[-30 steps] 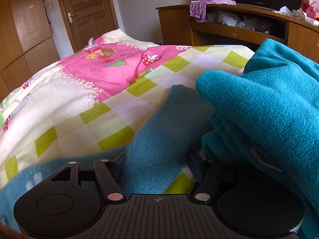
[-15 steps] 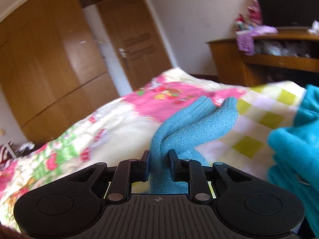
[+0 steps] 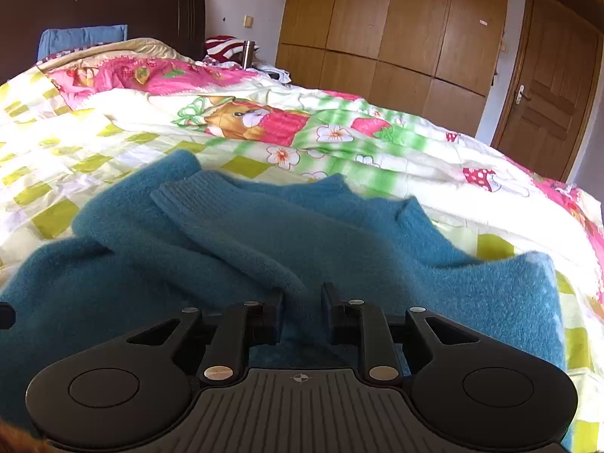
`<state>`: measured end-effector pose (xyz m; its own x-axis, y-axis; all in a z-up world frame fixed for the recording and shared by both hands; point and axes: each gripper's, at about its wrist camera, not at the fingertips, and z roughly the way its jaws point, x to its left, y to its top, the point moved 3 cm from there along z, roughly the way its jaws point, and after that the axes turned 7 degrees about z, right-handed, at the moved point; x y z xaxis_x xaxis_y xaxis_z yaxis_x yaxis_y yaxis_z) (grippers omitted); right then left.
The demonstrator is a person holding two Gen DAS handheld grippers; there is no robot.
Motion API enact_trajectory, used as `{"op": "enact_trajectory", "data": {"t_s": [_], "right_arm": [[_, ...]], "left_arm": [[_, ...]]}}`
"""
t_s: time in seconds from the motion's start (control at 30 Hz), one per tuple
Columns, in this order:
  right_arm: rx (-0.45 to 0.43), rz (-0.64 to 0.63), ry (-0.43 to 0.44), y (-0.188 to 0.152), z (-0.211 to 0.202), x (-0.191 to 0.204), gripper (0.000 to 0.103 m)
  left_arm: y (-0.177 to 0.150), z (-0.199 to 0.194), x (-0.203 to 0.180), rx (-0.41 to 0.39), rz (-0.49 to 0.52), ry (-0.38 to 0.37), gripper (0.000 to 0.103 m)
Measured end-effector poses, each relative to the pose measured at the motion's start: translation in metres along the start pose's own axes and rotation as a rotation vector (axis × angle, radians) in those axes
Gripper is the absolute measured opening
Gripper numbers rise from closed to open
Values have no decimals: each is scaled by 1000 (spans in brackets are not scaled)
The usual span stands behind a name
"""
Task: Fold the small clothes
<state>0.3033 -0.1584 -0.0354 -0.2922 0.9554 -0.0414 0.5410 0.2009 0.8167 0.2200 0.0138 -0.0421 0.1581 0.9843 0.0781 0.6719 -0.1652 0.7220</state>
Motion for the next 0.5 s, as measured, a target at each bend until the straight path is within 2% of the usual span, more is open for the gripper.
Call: {"op": "enact_trajectory", "data": {"t_s": [0.5], "right_arm": [[22, -30, -51, -4, 2, 7, 22]], "left_arm": [[1, -2, -4, -5, 17, 11, 103]]}}
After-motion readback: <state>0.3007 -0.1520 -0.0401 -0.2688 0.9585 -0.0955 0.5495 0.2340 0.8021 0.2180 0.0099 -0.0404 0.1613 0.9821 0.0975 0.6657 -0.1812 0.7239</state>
